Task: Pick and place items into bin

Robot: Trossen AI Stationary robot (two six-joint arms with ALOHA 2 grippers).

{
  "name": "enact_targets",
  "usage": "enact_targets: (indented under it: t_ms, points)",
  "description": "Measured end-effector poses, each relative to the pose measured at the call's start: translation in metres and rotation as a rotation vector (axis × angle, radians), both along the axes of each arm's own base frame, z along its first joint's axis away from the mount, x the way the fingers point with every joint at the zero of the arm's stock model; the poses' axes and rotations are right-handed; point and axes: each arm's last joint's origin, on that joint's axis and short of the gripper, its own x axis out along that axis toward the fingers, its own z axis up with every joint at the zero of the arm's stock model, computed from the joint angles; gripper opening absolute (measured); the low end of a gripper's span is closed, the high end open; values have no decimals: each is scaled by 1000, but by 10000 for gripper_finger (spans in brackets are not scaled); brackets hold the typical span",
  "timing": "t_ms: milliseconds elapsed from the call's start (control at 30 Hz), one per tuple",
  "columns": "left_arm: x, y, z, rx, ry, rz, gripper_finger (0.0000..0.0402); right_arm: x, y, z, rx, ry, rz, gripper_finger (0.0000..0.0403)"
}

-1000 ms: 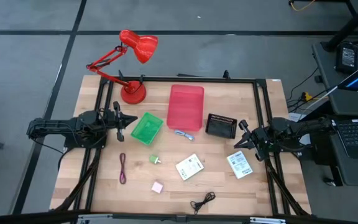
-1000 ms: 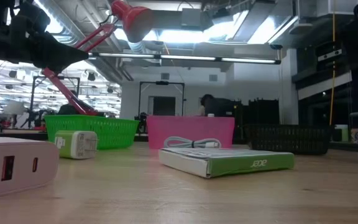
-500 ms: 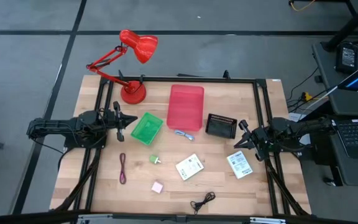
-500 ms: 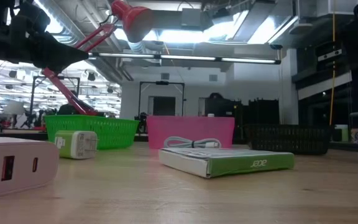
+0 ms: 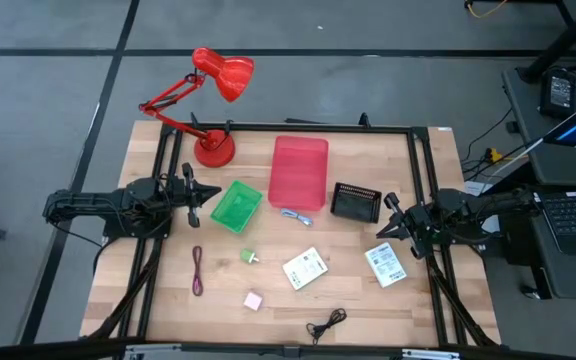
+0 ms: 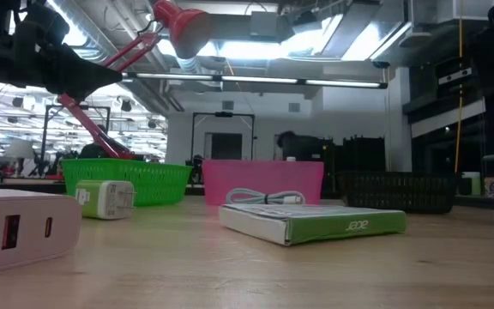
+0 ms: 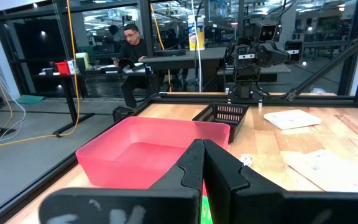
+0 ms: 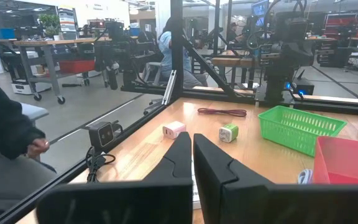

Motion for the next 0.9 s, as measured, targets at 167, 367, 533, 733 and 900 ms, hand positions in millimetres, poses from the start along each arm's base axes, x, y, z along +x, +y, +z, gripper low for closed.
enact_targets:
  t_ms: [167,367,533,733,900]
  points:
    - [0,0,0,0,0,0,4,0,0,0,0,0,0,0]
    - [0,0,0,0,0,0,4,0,0,0,0,0,0,0]
    - [0,0,0,0,0,0,4,0,0,0,0,0,0,0]
    - [0,0,0,46,13,1,4,0,0,0,-104,-44,-12,0]
    - [0,0,0,53,15,1,4,0,0,0,-72,-30,-11,0]
